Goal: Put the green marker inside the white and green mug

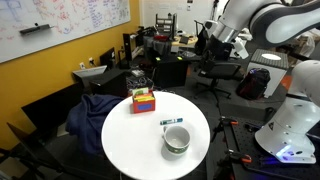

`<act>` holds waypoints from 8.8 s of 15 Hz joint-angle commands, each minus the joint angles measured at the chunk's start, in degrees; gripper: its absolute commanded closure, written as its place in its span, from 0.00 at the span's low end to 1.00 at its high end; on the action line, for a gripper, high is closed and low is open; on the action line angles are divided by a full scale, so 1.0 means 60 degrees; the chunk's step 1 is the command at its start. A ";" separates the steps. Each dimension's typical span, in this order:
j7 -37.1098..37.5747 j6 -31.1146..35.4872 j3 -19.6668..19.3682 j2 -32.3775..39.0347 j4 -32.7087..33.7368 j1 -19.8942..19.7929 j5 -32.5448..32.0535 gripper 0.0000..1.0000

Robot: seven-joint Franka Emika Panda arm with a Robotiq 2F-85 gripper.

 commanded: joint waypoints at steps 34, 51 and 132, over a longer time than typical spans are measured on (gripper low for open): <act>-0.1828 0.4687 -0.0479 0.6559 0.1520 0.1041 0.0682 0.00; -0.4515 0.4785 0.1690 0.9275 0.3524 -0.0582 0.3646 0.00; 1.4313 0.2624 -0.3046 0.7442 0.3957 0.4849 -1.3466 0.95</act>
